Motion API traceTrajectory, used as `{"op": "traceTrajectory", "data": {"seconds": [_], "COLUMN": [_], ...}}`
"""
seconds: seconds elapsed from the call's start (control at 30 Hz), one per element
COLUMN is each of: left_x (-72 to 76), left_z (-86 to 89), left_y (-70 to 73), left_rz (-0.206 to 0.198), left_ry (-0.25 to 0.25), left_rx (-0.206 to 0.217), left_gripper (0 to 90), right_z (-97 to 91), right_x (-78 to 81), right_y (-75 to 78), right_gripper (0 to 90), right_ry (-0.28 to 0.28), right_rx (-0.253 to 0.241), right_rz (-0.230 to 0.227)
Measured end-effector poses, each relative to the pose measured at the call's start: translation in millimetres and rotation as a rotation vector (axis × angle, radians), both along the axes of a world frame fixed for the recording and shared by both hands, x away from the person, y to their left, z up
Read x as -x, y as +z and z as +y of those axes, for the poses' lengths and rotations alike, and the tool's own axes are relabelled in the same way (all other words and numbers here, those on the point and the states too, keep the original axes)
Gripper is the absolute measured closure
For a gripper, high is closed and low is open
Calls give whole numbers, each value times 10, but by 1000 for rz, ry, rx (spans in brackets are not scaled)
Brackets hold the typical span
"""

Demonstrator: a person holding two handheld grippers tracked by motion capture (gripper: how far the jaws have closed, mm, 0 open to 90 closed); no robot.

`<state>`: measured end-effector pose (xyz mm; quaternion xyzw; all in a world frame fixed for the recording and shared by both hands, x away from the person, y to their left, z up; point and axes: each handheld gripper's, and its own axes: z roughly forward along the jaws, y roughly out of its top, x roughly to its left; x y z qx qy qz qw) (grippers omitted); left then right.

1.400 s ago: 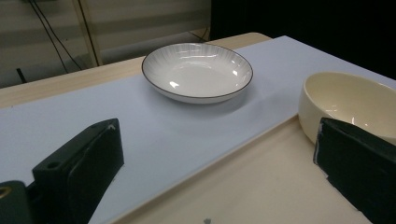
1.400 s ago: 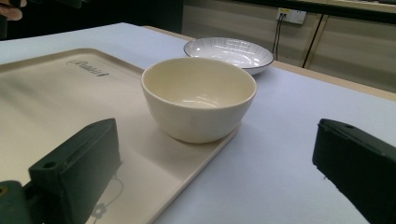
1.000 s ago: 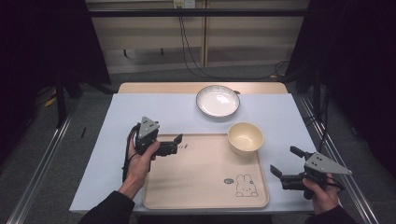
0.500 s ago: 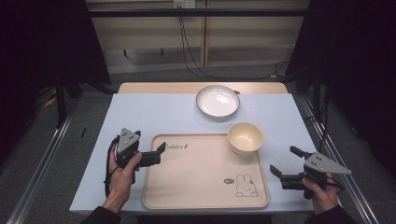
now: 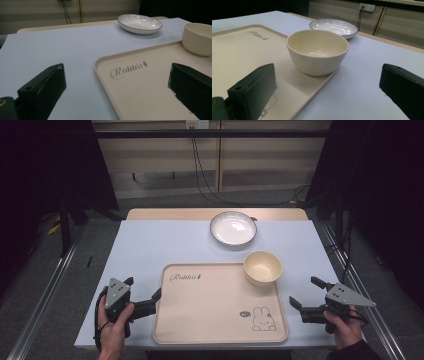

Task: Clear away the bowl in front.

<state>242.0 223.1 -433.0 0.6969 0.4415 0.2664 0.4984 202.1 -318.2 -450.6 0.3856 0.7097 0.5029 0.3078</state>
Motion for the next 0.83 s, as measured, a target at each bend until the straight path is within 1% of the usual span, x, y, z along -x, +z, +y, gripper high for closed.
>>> {"op": "traceTrajectory", "data": {"seconds": [0.03, 0.07, 0.13, 0.17, 0.2, 0.27, 0.3, 0.33, 0.37, 0.4, 0.43, 0.47, 0.53, 0.57, 0.6, 0.63, 0.67, 0.7, 0.73, 0.77, 0.8, 0.83], "left_x": [28, 93, 122, 152, 197, 217, 243, 257, 277, 297, 321, 321, 323, 323, 313, 313, 296, 292, 292, 295, 291, 292], "left_z": [18, 66, 87, 105, 146, 167, 194, 215, 234, 247, 257, 257, 255, 255, 251, 251, 258, 266, 266, 272, 282, 280], "left_y": [-5, -2, -4, -9, -11, -15, -13, -19, -26, -38, -54, -54, -43, -43, -45, -45, -47, -47, -47, -42, -43, -43], "left_rz": [5, 4, 4, 6, 12, 9, 10, 6, 7, 3, 8, 8, -8, -8, -8, -8, 1, -4, -4, -1, -1, -3], "left_ry": [2, 7, 7, 24, 31, 37, 50, 47, 54, 64, 73, 73, 58, 58, 59, 59, 75, 70, 70, 76, 69, 75], "left_rx": [14, -4, -5, 4, -5, -3, -6, -3, -11, -10, -15, -15, -16, -16, -32, -32, -17, -8, -8, -17, -5, -8], "left_gripper": [16, 15, 16, 14, 15, 13, 12, 11, 12, 12, 11, 10, 11, 10, 10, 14, 15, 16, 15, 15, 14, 17], "right_z": [0, 0, 1, 0, 0, 0, -2, -3, 1, 1, -1, -1, 4, 4, -1, -1, 2, 5, 4, 4, 3, 3], "right_x": [0, -1, -1, -3, -5, -6, -6, -5, -5, -5, -5, -5, -4, -4, -8, -8, -10, -11, -12, -12, -16, -16], "right_y": [0, 0, 0, -1, -2, -3, -3, -1, -3, -3, -2, -2, -3, -3, -4, -4, -7, -8, -8, -8, -9, -9], "right_gripper": [6, 6, 6, 6, 6, 6, 6, 6, 6, 6, 6, 6, 6, 6, 6, 6, 6, 6, 6, 6, 6, 6], "right_ry": [0, 0, 7, 6, 4, 3, 5, 6, 2, 2, 3, 3, 4, 4, 9, 9, 4, 4, 2, 2, 2, 0], "right_rx": [0, 0, -1, 1, 2, 3, 4, 4, 4, 4, 4, 4, 4, 4, 9, 9, 11, 9, 9, 9, 11, 9], "right_rz": [0, 0, 1, -1, -2, -1, 1, 3, 1, 1, 1, 1, 11, 11, 12, 12, 13, 14, 14, 14, 11, 17]}}
